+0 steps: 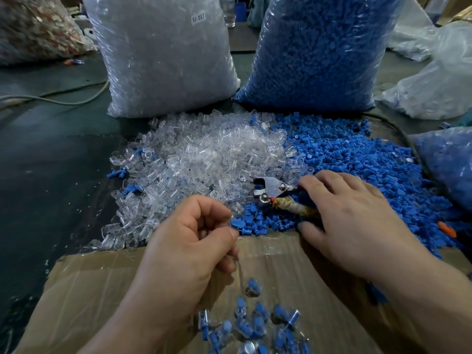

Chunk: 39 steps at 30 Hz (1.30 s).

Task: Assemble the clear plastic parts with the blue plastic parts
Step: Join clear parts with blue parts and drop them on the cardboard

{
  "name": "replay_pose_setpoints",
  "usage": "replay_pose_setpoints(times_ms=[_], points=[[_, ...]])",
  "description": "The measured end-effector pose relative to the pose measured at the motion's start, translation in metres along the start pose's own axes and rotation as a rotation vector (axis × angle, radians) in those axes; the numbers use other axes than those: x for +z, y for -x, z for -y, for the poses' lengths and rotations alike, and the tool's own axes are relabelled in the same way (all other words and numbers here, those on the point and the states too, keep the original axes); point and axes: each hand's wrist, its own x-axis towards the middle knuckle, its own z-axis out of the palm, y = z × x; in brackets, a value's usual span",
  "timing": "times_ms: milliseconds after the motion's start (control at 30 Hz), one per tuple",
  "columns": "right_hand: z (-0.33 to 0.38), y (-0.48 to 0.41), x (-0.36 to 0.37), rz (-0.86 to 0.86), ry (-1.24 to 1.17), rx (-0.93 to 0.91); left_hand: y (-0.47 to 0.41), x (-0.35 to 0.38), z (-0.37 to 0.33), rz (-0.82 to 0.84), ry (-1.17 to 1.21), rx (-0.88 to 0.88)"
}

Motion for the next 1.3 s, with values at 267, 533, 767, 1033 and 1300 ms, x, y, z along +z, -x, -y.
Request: replay_pose_setpoints(times_ms=[267,533,767,1033,1300], points=[[-0.005,-0.012,-0.003,0.005,0.041,-0.025,-0.002,0.001,-0.001,-0.022,0.122,-0.032],[0.000,-0.002,-0.019,-0.344,-0.261,0.014,-0.007,-0.005,0.009,-0.077,0.152,-0.005],[0.022,0.017,-0.024,-0.218,-0.326,-0.218,-0.008,-0.008,0.013,-0.160,0.195,0.042],[0.023,0.018,-0.017,-0.103,-0.250,-0.257,-0.003,-0.002,0.004,-0.179,0.005,0.202],[0.020,0.017,-0.017,-0.103,-0.239,-0.276,-0.004,-0.002,0.001,-0.175,-0.004,0.265]])
